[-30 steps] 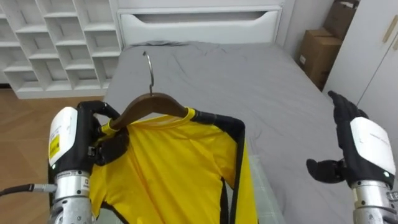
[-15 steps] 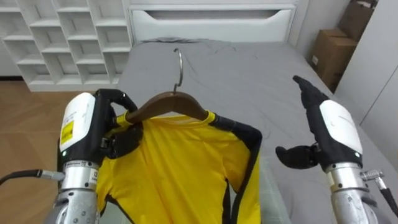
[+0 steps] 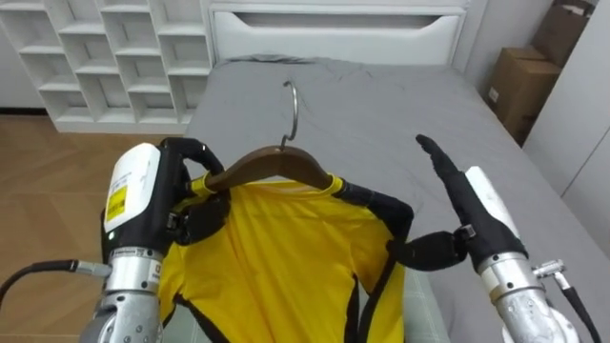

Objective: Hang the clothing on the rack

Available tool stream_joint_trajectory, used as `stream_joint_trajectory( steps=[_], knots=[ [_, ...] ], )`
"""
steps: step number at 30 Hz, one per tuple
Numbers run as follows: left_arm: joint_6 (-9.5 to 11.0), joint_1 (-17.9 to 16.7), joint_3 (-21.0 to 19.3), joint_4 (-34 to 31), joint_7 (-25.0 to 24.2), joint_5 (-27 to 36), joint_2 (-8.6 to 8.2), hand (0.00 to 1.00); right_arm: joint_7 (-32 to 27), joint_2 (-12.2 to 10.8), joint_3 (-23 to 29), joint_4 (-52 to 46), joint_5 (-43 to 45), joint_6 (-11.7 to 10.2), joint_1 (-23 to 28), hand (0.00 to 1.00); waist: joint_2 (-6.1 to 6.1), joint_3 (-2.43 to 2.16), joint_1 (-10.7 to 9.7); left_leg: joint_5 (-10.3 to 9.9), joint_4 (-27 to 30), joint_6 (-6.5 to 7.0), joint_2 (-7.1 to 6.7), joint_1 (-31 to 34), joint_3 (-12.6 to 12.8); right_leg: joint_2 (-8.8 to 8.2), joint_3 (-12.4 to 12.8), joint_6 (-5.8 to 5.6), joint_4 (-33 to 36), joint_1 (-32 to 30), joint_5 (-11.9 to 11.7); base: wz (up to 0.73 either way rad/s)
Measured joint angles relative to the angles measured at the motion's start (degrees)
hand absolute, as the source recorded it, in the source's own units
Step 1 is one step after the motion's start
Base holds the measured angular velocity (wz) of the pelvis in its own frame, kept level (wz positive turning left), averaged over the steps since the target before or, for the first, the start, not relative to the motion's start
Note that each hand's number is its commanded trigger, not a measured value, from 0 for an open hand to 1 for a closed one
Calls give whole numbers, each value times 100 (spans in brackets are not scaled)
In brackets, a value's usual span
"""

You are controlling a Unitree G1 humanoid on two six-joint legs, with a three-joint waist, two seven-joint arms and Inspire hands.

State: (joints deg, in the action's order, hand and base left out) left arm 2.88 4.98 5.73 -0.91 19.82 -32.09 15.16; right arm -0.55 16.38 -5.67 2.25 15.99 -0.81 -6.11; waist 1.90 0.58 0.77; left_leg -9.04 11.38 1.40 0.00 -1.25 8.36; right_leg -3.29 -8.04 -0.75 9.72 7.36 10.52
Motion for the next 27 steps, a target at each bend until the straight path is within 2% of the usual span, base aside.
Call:
stream_joint_trajectory(
  steps=[10,14,21,27],
  knots=[
    [-23,0,3,-21,-10,-260,-24,100,874,-1,-41,13,-92,185,0,0,42,-10,29,0,-9,0,5,0,9,3,13,0,8,-21,0,0],
    [-48,2,8,-22,-10,-487,-62,100,949,-2,-209,13,-99,213,0,0,94,-21,89,0,3,0,3,-2,0,2,9,0,5,-2,0,0],
    [-109,3,26,-22,-27,-571,-68,100,1132,-71,-510,10,-55,222,-91,0,105,-25,144,0,15,1,-9,-2,-51,-4,-4,0,4,27,0,4],
    [-157,3,26,-21,-44,-632,-198,100,1158,-179,-663,5,336,222,-375,0,142,-6,142,1,33,2,-12,-12,-87,-8,-82,0,3,75,0,4]
  ],
)
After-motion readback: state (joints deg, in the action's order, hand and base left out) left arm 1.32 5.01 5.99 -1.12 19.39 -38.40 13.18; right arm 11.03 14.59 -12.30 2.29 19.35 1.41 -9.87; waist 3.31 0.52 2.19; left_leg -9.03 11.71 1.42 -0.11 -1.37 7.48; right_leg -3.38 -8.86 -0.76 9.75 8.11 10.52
